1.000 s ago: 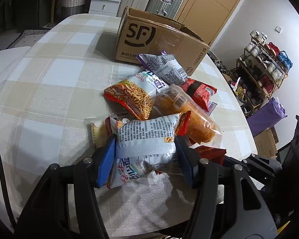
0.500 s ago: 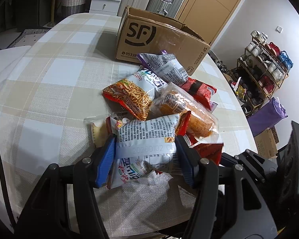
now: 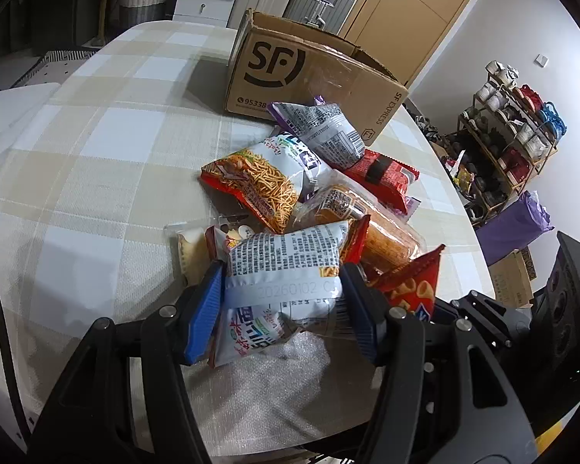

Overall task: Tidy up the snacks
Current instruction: 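Close the right gripper on the red chip bag and lift it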

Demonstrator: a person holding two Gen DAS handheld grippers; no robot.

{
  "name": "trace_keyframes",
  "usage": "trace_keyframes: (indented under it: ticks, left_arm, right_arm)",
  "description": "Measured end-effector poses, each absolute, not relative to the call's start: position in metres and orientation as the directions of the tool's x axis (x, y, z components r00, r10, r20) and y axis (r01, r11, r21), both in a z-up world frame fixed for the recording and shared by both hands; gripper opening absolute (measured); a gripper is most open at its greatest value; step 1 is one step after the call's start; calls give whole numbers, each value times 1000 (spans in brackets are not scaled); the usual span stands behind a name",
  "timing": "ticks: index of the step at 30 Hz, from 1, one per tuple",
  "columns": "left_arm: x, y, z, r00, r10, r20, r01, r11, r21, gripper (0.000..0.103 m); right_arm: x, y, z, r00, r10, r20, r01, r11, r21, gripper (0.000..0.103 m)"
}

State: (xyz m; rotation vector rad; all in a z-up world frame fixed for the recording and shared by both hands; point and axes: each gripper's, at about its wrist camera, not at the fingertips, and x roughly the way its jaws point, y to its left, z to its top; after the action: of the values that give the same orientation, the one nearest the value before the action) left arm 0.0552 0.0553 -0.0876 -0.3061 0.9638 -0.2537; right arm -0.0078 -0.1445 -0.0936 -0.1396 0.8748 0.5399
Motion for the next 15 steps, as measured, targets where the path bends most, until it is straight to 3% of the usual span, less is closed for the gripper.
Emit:
trace_keyframes:
  ticks: [15]
  left_arm:
    - [52,65,-84,560,-370,-741,72,913,-401,55]
  right_arm:
    - [-5,-167,-78,496,526,-691,-450,836,313,38]
